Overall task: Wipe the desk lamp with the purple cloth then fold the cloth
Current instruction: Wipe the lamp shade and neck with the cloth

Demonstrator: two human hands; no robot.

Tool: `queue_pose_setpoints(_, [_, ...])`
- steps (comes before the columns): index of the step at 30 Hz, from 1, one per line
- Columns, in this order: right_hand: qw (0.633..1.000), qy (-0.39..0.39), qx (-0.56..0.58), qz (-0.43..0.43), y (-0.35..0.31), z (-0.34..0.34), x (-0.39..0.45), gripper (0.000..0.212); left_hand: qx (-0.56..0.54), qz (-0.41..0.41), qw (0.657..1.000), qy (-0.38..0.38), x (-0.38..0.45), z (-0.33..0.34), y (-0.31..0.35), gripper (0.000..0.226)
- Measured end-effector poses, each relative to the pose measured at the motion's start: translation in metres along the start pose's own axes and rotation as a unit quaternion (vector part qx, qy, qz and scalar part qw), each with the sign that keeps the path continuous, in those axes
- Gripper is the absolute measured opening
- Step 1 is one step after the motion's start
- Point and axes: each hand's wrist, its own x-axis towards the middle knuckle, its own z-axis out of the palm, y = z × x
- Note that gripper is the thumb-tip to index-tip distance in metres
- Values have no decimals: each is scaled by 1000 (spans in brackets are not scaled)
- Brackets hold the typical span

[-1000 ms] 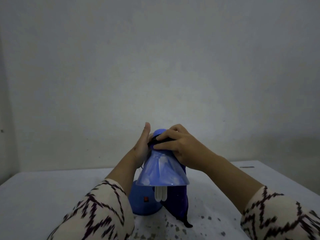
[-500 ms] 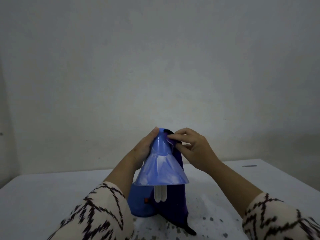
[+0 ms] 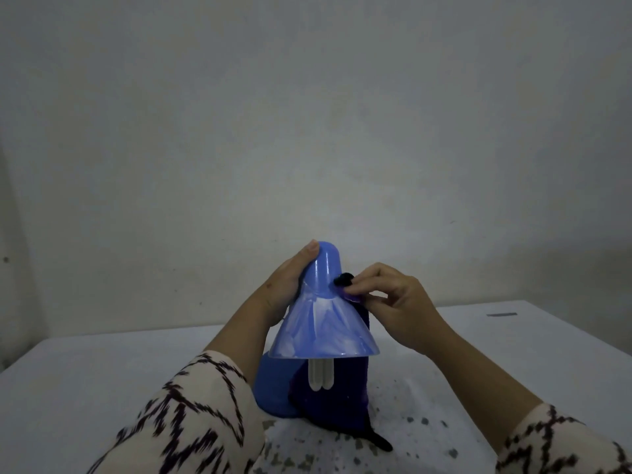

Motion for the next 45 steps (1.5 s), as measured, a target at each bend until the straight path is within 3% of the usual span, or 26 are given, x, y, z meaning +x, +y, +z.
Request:
queue_pose_setpoints(8, [998,45,-39,-2,-11,7,26,36,-25,19,999,-10,-1,3,1,50])
queue_pose_setpoints(14, [998,-18,-48,-30,-8,7,12,37,-25,3,1000,-12,-4,-3,1,60])
queue_pose_setpoints(19, [998,-50,19,12,-8,-4,-1,51,-16,-8,1000,10,-4,2,1,62])
queue_pose_setpoints(21, [999,-34,10,17,-8,-2,1,49,-19,-9,1000,9,-4,1,1,62])
queue_pose_setpoints(26, [994,96,39,48,-7,12,23,36,-21,12,1000,-3,-6,0,-1,57])
queue_pose_setpoints(37, [985,28,150,82,6,10,2,36,-28,-1,1000,-7,-4,-4,-3,58])
queue_pose_setpoints(45, [986,76,125,85,-1,17,33,41,-43,16,999,8,-5,-4,-4,53])
